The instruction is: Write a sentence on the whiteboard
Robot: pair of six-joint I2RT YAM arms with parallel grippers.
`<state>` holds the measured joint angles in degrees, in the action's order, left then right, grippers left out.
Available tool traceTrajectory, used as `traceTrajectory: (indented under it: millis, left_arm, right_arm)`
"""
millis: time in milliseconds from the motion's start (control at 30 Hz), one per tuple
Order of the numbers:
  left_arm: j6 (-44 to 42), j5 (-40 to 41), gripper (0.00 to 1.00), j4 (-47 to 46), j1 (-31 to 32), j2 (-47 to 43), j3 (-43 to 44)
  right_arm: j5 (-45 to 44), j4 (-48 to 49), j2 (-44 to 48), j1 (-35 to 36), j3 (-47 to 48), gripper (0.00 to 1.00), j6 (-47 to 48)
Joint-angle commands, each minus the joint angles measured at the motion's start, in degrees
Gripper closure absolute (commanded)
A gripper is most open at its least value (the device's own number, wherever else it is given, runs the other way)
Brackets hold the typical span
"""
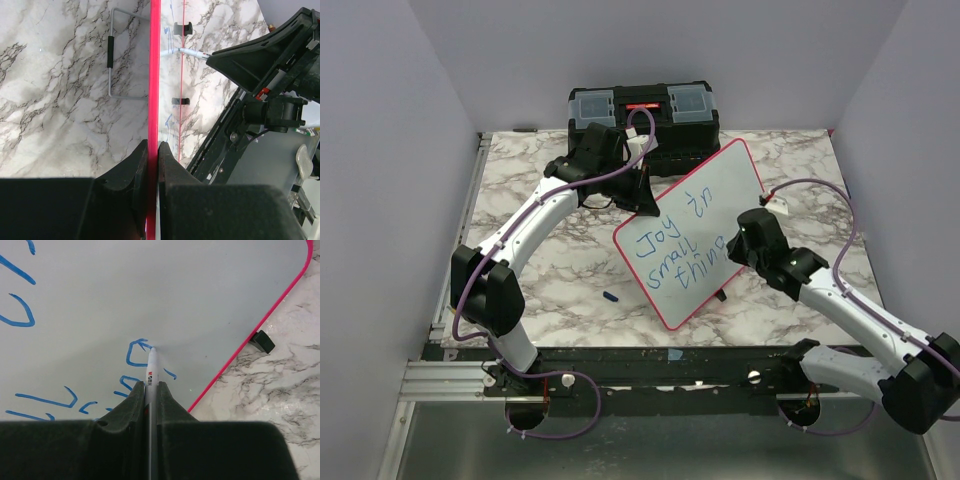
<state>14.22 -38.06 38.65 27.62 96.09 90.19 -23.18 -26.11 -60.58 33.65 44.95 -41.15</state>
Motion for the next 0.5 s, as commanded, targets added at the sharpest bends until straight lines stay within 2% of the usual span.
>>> traceTrajectory:
  millis: [0,467]
  left_arm:
    - [-3.5,2.2,1.00,-0.2,0.5,-1.3,-0.5]
    - [-3.4,2.1,1.00,-0.2,0.5,-0.9,-0.1]
  right_arm:
    - [-1.9,1.8,-0.9,0.1,1.6,0.99,0.8]
    - [2.5,1.7,2.2,0.1,-5.4,0.99,-0.7]
